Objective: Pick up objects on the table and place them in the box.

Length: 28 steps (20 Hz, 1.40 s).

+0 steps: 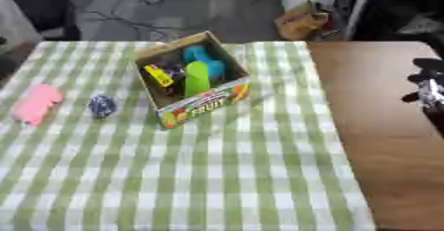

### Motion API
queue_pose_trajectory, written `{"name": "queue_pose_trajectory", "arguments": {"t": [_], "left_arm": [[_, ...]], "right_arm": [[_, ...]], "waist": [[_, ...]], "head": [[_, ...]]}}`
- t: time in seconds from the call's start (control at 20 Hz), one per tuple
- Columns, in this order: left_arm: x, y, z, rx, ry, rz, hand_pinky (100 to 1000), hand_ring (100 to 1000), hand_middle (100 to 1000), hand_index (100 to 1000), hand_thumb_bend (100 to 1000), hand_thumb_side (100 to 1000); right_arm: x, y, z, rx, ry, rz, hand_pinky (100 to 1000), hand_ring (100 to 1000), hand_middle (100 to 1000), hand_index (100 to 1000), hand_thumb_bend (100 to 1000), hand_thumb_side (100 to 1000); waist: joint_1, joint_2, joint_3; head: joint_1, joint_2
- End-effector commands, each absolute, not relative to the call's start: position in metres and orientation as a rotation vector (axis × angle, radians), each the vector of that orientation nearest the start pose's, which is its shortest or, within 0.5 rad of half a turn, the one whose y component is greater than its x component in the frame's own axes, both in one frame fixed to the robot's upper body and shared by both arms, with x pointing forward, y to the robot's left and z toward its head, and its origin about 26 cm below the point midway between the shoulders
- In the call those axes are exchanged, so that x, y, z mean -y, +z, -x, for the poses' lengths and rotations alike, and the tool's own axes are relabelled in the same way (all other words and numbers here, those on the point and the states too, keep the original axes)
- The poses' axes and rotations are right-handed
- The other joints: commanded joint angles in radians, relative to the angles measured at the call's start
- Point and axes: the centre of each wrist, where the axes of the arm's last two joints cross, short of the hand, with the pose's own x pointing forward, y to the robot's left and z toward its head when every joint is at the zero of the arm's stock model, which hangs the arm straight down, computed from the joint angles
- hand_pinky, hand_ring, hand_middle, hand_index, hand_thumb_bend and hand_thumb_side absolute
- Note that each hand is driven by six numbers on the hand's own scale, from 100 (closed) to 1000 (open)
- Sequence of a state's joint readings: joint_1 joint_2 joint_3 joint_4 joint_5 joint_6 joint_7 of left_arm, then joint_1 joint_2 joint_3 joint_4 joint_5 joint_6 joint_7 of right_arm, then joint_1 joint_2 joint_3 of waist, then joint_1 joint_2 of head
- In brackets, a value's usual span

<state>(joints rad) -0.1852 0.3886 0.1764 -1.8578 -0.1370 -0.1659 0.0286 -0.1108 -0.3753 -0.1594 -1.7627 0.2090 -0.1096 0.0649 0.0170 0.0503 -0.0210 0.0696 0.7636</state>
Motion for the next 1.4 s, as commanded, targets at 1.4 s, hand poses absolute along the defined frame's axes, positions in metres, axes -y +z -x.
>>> {"name": "queue_pose_trajectory", "arguments": {"t": [1.4], "left_arm": [[-0.348, 0.191, -0.310, 2.052, -0.643, -0.789, 643, 776, 925, 917, 1000, 522]], "right_arm": [[0.352, 0.122, -0.295, 1.941, 0.479, 0.564, 601, 759, 809, 822, 100, 728]], "waist": [[-0.007, 0.003, -0.005]], "head": [[-0.004, 0.006]]}}
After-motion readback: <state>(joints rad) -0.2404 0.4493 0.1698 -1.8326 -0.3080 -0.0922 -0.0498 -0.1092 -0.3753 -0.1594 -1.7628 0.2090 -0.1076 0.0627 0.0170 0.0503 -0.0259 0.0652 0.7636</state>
